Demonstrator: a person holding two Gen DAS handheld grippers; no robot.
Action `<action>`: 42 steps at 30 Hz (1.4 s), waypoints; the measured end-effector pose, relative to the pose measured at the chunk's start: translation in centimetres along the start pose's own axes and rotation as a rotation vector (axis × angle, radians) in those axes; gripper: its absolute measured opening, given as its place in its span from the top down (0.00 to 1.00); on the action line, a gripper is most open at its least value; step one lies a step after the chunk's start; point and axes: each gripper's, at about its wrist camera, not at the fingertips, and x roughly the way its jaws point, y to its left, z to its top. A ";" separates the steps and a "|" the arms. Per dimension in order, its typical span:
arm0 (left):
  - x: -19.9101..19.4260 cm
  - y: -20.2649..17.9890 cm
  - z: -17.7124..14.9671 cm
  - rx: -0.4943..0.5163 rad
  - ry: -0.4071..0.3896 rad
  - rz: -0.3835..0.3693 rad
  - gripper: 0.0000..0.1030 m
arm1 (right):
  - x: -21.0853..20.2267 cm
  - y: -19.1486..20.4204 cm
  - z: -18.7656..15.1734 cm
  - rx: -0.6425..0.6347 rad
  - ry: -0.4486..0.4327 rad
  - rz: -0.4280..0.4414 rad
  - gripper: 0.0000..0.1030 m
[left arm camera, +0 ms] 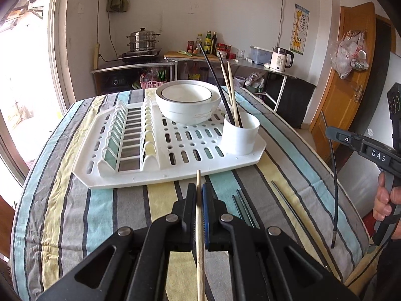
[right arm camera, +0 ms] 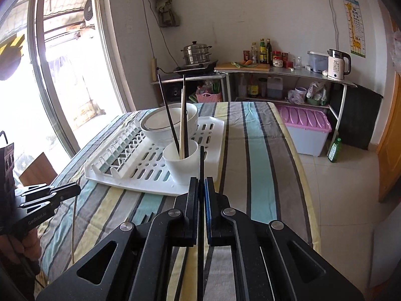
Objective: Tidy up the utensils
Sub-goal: 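Lift the wooden chopstick with the right gripper over the white cup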
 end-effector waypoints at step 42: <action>-5.3 -2.3 7.7 0.051 -0.155 -0.079 0.95 | -6.0 1.3 5.1 -0.034 -0.214 0.018 0.96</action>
